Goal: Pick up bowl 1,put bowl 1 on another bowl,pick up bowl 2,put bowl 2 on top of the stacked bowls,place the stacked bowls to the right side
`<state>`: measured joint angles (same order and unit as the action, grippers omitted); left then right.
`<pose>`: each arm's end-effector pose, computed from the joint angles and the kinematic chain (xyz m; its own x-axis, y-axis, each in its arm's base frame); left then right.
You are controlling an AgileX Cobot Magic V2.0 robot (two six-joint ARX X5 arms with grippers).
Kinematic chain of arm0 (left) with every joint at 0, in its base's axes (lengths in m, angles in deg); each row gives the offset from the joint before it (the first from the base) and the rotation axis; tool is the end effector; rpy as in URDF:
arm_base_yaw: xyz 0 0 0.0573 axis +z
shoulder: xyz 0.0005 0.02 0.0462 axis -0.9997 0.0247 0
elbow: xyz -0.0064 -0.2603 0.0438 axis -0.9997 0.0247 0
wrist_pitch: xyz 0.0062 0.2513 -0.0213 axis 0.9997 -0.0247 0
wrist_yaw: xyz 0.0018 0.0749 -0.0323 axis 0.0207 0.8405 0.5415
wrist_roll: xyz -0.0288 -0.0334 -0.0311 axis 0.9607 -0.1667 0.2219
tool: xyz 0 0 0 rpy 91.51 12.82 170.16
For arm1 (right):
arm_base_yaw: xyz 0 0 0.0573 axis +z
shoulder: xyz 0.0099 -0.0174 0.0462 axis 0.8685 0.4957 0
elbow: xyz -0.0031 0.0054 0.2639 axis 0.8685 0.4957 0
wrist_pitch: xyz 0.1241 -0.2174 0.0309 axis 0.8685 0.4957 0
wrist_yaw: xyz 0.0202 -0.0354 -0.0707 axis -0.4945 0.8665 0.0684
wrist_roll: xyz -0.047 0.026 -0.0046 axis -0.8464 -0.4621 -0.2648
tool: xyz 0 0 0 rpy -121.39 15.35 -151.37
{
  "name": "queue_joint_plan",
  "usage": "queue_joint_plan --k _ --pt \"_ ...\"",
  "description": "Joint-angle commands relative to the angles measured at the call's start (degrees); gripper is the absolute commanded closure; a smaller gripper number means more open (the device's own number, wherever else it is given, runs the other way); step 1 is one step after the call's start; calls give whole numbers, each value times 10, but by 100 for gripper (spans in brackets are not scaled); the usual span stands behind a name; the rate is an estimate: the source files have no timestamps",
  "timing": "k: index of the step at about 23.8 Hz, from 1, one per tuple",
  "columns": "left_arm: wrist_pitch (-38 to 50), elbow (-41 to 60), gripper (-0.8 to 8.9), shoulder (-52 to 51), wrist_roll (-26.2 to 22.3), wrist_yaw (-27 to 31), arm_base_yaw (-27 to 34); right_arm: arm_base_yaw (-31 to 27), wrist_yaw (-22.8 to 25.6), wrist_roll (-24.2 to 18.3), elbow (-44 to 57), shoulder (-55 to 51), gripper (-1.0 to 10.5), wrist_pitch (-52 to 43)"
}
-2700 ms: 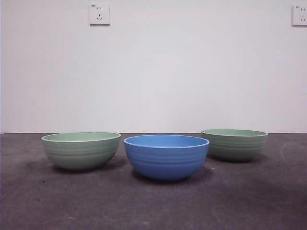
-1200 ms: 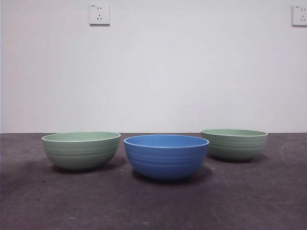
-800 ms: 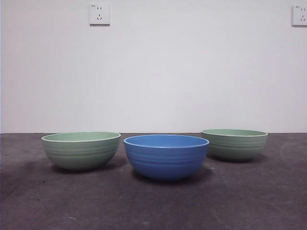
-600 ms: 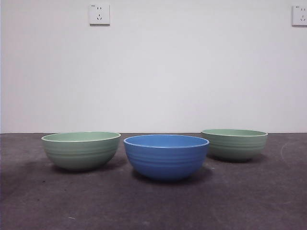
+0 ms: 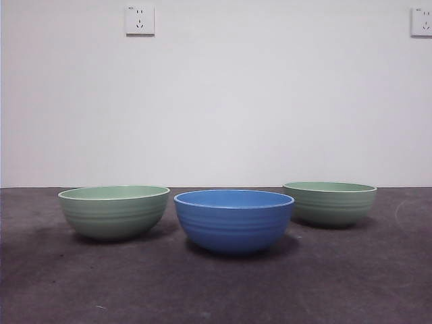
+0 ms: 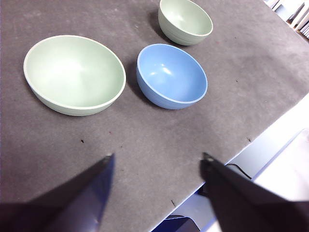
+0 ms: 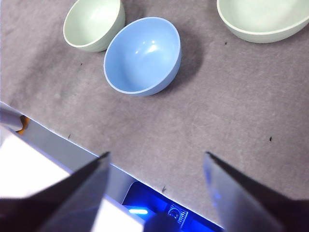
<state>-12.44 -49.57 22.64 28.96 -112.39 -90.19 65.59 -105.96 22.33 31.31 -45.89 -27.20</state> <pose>0.0964 -0.0204 0.2775 0.5640 -0.6275 -0.5369 0.5425 0.7717 -0.3320 0.1156 0.0259 0.3026 0.4737 0.5665 -0.6743 -0.4637 0.8114 0.3558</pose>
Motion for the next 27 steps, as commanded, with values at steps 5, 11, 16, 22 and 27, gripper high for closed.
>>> queue_joint_plan --k 5,11,16,22,27 --pt "9 -2 118 0 5 0 0 2 2 41 -2 11 344 -25" --pt "33 -2 118 0 22 0 0 2 21 85 -2 44 347 -75" --pt "34 -2 118 0 22 0 0 2 66 118 -5 102 348 -146" --pt "34 -2 118 0 22 0 0 2 127 127 -55 223 349 -186" --pt "34 -2 118 0 22 0 0 5 174 127 -134 347 351 -197"
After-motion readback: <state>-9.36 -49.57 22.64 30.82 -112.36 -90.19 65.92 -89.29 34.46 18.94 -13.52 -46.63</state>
